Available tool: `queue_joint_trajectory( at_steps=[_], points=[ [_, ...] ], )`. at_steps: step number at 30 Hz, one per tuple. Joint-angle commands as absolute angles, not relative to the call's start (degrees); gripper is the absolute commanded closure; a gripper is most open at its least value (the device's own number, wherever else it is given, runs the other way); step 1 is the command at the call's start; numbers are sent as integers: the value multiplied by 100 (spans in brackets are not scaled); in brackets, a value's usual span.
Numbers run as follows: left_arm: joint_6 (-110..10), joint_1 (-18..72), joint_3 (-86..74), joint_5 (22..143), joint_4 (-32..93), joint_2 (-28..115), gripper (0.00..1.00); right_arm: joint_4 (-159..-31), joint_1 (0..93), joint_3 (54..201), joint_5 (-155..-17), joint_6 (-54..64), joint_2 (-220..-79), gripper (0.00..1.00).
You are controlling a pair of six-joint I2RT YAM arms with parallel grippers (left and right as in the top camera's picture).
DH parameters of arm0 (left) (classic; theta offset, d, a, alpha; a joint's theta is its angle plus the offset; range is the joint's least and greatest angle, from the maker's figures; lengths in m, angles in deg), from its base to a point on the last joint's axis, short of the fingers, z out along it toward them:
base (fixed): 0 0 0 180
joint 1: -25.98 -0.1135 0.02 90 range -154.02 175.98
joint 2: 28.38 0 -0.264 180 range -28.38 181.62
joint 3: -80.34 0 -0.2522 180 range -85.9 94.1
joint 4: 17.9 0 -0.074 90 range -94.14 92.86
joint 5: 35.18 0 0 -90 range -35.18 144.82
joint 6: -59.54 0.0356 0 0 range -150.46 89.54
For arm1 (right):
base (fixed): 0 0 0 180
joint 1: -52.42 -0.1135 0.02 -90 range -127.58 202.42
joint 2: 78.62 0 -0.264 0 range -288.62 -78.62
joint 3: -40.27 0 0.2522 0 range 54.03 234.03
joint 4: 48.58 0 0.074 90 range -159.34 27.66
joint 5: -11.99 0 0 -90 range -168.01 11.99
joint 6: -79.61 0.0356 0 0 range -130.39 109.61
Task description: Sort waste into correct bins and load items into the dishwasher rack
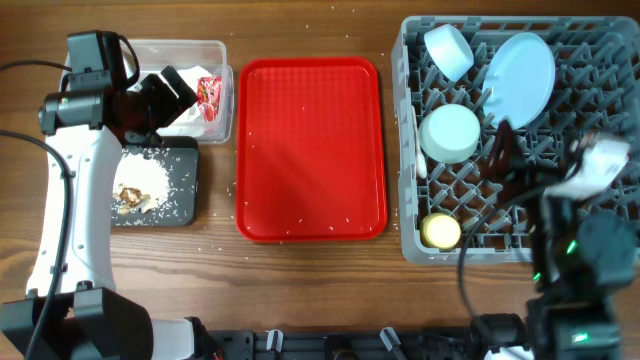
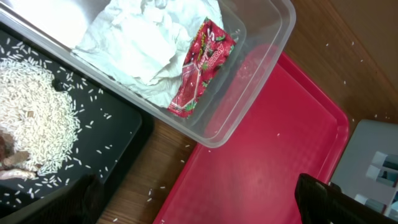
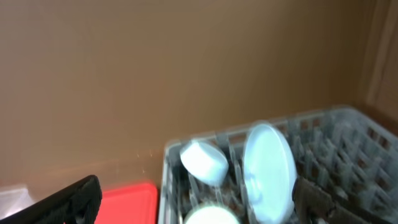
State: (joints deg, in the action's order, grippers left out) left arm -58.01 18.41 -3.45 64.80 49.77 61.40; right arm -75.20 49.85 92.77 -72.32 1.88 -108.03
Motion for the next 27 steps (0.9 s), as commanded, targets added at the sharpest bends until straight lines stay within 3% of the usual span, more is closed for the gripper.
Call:
queue_joint_trajectory(
  at_steps=[1,10,27],
  points=[
    [-5790,1819,-349,6525,4969,6066,0,-6799,5206,7645,-7865,190,-9771,0],
    [-5790,1819,-349,6525,4969,6066,0,-6104,5212,5654,-7898,175,-7939,0],
    [-5790,1819,-349,6525,4969,6066,0,-6211,5199,5433,-8007,800,-7889,0]
  ],
)
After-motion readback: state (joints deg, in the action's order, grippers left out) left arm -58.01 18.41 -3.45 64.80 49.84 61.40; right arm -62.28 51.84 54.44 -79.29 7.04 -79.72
